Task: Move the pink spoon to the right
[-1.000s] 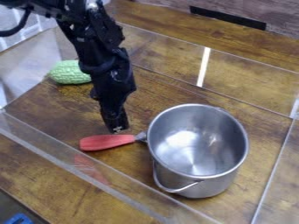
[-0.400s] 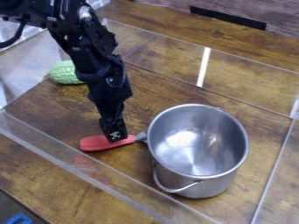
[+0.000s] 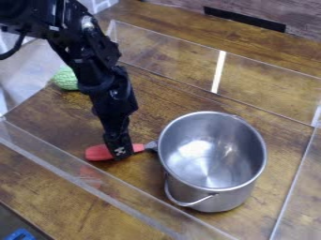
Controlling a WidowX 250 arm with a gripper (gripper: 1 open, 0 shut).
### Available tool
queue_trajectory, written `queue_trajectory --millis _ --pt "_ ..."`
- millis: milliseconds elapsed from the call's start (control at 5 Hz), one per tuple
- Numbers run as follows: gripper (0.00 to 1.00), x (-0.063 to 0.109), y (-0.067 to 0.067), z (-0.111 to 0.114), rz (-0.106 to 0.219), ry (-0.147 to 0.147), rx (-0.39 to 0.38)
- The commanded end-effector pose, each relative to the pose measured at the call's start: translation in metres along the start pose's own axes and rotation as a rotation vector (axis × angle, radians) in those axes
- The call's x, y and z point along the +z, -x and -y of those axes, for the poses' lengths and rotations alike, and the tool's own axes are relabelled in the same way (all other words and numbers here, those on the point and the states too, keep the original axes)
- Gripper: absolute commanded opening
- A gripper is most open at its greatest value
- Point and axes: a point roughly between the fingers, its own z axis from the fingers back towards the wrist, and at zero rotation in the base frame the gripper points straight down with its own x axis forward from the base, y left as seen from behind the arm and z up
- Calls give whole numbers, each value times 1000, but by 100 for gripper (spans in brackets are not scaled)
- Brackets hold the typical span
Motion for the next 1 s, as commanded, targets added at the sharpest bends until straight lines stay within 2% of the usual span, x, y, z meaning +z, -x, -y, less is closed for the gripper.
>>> queue_trajectory --millis 0,200,400,600,800 --pt "100 5 -3 -11 37 -33 4" --pt "0 4 -3 -12 43 -31 6" --pt "100 2 -2 -13 54 -27 7" --pt "0 1 -2 -14 61 -25 10" --pt "100 1 -2 -15 71 -21 10"
